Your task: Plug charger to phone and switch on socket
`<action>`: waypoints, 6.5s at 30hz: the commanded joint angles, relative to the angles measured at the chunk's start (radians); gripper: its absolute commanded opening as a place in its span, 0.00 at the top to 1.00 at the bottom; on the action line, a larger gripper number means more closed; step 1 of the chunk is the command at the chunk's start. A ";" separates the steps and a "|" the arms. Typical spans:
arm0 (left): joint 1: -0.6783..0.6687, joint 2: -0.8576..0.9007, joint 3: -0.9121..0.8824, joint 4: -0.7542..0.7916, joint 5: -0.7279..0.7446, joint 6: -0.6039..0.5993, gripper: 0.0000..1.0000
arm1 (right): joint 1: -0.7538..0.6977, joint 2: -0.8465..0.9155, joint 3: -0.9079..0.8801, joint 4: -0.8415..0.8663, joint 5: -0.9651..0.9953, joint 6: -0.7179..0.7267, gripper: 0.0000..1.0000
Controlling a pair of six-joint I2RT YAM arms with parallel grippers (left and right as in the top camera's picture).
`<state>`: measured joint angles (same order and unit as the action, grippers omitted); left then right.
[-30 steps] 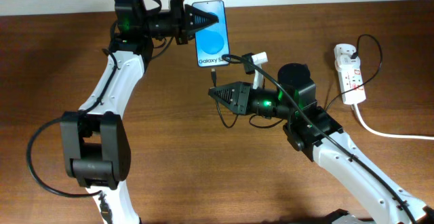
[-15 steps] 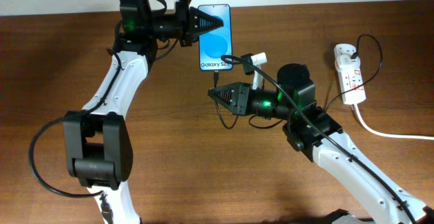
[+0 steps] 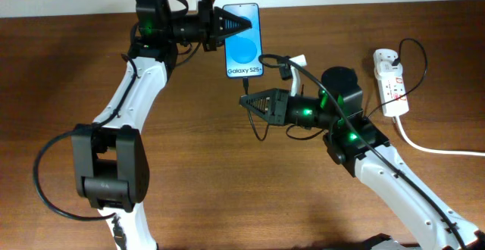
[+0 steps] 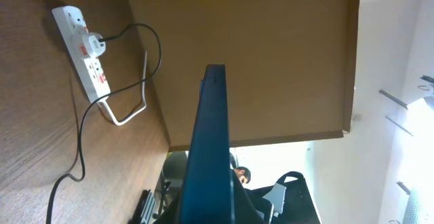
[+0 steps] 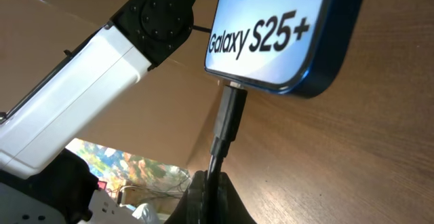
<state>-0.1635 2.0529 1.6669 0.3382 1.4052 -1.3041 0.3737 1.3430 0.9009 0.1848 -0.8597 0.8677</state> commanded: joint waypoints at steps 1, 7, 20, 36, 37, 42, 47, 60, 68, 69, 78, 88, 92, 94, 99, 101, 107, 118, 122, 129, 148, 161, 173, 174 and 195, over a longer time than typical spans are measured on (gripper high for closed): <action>-0.024 -0.018 0.019 0.005 0.134 0.010 1.00 | -0.040 0.001 0.014 0.036 0.101 -0.002 0.96; -0.024 -0.018 0.019 0.005 0.159 -0.013 1.00 | -0.040 0.053 0.014 0.047 0.108 -0.002 0.96; -0.024 -0.018 0.019 0.005 0.167 -0.039 1.00 | -0.061 0.090 0.014 0.143 0.139 0.005 0.95; -0.046 -0.018 0.019 0.006 0.167 -0.038 1.00 | -0.061 0.090 0.023 0.172 0.165 0.006 0.96; -0.046 -0.018 0.019 0.006 0.167 -0.038 1.00 | -0.061 0.090 0.027 0.172 0.163 0.006 0.96; -0.022 -0.018 0.019 0.009 0.167 0.020 1.00 | -0.061 0.090 0.027 0.109 0.099 0.002 0.71; 0.043 0.006 0.018 -0.147 0.168 0.350 1.00 | -0.095 0.089 0.027 -0.015 0.112 -0.025 0.01; 0.038 0.259 0.018 -0.776 -0.523 0.945 1.00 | -0.243 0.076 0.027 -0.610 0.292 -0.393 0.01; 0.026 0.259 0.018 -0.953 -0.856 1.033 0.97 | -0.243 0.076 0.027 -0.668 0.335 -0.393 0.01; 0.026 0.259 0.018 -0.961 -0.856 1.033 0.84 | -0.243 0.076 0.027 -0.668 0.336 -0.393 0.01; 0.027 0.258 0.019 -1.065 -0.964 1.120 0.18 | -0.243 0.076 0.027 -0.672 0.349 -0.419 0.01; 0.061 -0.117 0.023 -1.174 -1.140 1.119 0.07 | -0.243 0.076 0.027 -0.679 0.349 -0.472 0.01; 0.068 -0.326 0.023 -1.169 -1.116 1.119 0.02 | -0.243 0.076 0.038 -0.684 0.348 -0.472 0.01; 0.068 -0.388 0.023 -1.179 -1.122 1.119 0.01 | -0.243 0.076 0.084 -0.752 0.341 -0.513 0.01; 0.068 -0.402 0.022 -1.195 -1.125 1.119 0.01 | -0.244 0.049 0.138 -0.810 0.342 -0.550 0.01; 0.068 -0.402 0.022 -1.195 -1.125 1.119 0.01 | -0.244 0.038 0.138 -0.817 0.341 -0.550 0.01; 0.068 -0.402 0.022 -1.196 -1.125 1.119 0.01 | -0.244 0.037 0.138 -0.811 0.330 -0.549 0.01; 0.067 -0.402 0.022 -1.197 -1.125 1.119 0.01 | -0.599 -0.165 0.477 -1.302 0.454 -0.674 0.01; 0.068 -0.401 0.022 -1.197 -1.137 1.119 0.01 | -0.919 -0.202 0.549 -1.350 0.447 -0.801 0.01; 0.068 -0.401 0.022 -1.197 -1.137 1.119 0.01 | -1.195 0.265 0.892 -1.342 0.367 -0.798 0.01; 0.068 -0.401 0.022 -1.197 -1.137 1.119 0.01 | -0.968 0.890 0.889 -0.951 0.558 -0.731 0.01; 0.068 -0.401 0.022 -1.197 -1.137 1.119 0.01 | -0.865 0.978 0.875 -0.912 0.643 -0.759 0.01; 0.068 -0.401 0.022 -1.197 -1.137 1.119 0.01 | -0.831 0.992 0.875 -1.076 0.663 -0.759 0.01; 0.068 -0.401 0.022 -1.197 -1.137 1.119 0.01 | -0.830 0.992 0.875 -1.084 0.663 -0.759 0.01; 0.068 -0.401 0.022 -1.197 -1.137 1.119 0.01 | -1.024 0.249 0.953 -1.238 0.305 -0.767 0.02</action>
<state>-0.0978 1.6752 1.6848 -0.8604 0.2752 -0.2008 -0.7006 1.6413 1.8347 -1.0397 -0.4774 0.1268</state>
